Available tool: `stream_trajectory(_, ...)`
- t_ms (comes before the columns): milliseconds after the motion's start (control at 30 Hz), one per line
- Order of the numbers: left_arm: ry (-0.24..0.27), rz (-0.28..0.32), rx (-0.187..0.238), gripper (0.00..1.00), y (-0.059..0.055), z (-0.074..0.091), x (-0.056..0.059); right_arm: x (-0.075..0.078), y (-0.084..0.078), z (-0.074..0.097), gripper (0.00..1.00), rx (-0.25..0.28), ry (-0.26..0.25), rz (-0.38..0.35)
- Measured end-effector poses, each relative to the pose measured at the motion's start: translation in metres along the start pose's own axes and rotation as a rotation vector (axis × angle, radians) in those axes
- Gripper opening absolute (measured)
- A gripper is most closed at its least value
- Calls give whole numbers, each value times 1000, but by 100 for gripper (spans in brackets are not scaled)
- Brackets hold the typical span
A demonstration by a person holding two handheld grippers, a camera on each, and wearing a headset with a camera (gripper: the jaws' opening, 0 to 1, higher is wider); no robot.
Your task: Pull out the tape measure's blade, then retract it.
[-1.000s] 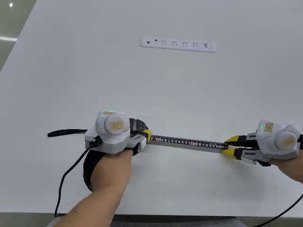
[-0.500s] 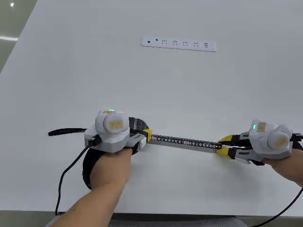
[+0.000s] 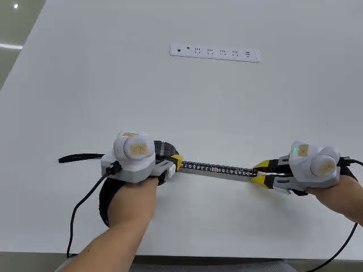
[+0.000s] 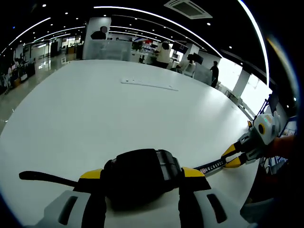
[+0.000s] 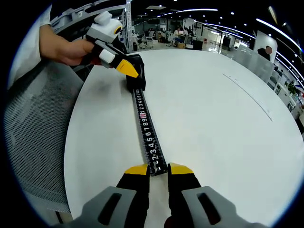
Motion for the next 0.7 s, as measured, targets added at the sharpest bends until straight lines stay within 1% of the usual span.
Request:
stream_trajectory(233,0,2,-3,58,0,0,0,-2,5,-7,10,15,10,-4)
stream_trajectory(367,0,3,-5,58,0,-1,0,-3,11,-13,10,28,21,-2)
stream_trajectory(567,0,5,-5,58,0,-1,1,-5,18,-22,9,35,32,1)
stream_trajectory(700,1,6,-7,58,0,-1,1,-6,20,-24,9,44,36,0)
Point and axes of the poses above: the centre of the closed fingertips' face, and the gripper's own axes: z roughly backward along the fingers, x roughly to its right, y roughly out of its top, the point moved 7 cm from there along z, roughly backward along the fingers, and after that the axes turned 8 degrees about x, right-handed, at the moved point
